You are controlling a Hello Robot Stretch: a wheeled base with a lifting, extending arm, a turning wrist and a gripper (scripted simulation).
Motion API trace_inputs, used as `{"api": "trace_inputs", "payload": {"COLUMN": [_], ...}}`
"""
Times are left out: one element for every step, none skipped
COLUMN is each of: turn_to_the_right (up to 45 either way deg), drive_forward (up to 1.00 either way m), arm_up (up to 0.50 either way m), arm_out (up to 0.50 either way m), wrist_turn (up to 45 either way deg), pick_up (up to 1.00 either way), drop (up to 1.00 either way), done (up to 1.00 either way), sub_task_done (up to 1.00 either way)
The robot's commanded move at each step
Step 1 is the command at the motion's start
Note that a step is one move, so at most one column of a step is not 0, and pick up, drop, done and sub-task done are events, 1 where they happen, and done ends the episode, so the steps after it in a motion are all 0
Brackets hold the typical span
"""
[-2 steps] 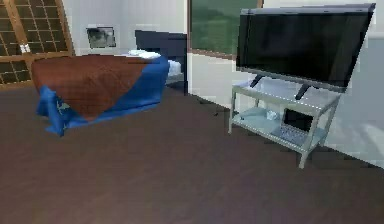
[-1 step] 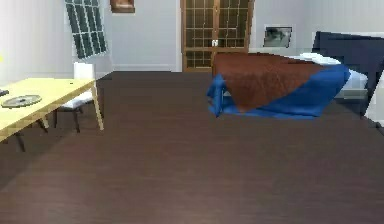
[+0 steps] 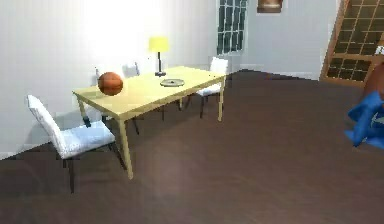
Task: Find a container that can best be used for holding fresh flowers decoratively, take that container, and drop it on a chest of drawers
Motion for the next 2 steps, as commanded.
{"api": "trace_inputs", "payload": {"turn_to_the_right": [45.0,45.0], "drive_forward": [0.00,0.00], "arm_up": [0.00,0.00], "arm_out": [0.00,0.00], "wrist_turn": [0.0,0.0], "pick_up": [0.00,0.00], "drop": [0.00,0.00], "done": [0.00,0.00], "sub_task_done": [0.00,0.00]}}
